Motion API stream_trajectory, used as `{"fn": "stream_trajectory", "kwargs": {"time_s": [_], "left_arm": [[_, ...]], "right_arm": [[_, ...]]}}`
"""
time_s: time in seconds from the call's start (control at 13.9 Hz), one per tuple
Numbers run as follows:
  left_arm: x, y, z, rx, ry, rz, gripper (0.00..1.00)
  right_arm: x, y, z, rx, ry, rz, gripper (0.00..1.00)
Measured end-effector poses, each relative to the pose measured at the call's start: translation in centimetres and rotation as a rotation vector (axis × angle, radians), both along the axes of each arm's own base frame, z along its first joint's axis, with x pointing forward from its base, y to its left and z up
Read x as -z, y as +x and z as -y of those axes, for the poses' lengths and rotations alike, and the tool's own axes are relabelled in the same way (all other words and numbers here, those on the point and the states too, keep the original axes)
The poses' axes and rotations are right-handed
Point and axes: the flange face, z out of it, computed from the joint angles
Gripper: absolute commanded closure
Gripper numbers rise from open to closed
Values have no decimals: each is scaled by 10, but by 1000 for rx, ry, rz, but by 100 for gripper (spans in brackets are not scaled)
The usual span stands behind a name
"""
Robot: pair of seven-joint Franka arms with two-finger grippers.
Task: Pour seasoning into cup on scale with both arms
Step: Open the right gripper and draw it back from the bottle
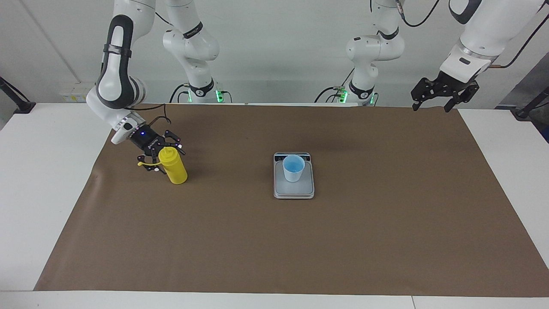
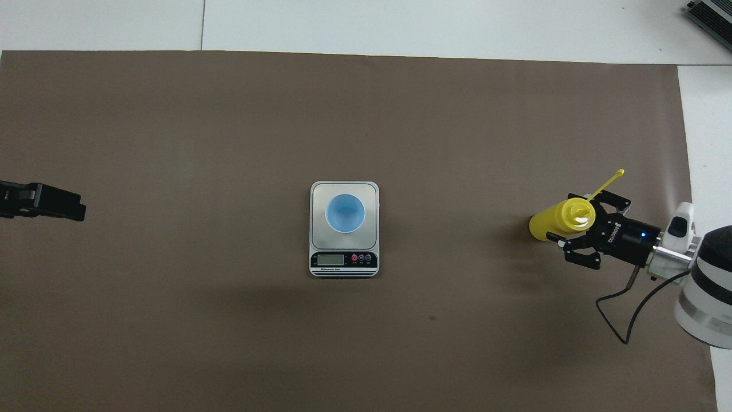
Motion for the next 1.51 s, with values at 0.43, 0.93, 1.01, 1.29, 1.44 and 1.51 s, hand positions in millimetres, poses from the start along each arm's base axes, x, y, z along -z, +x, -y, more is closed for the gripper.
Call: {"fn": "stream_trajectory", "kwargs": {"time_s": [0.43, 0.93, 1.01, 1.29, 1.44, 1.51], "left_arm": [[0, 0, 0, 0, 0, 0, 0], [0, 0, 0, 0, 0, 0, 0], [0, 0, 0, 0, 0, 0, 0], [0, 0, 0, 0, 0, 0, 0], [0, 0, 0, 0, 0, 0, 0], [0, 0, 0, 0, 0, 0, 0]], "right_arm": [[3, -8, 11, -122, -127, -29, 0], [-15, -5, 38, -254, -327, -29, 0], [-21, -2, 42, -269, -355, -22, 0], [-47, 13, 52, -329, -459, 12, 0], [-69, 17, 55, -345, -508, 43, 0], [-80, 18, 56, -357, -537, 57, 0]]}}
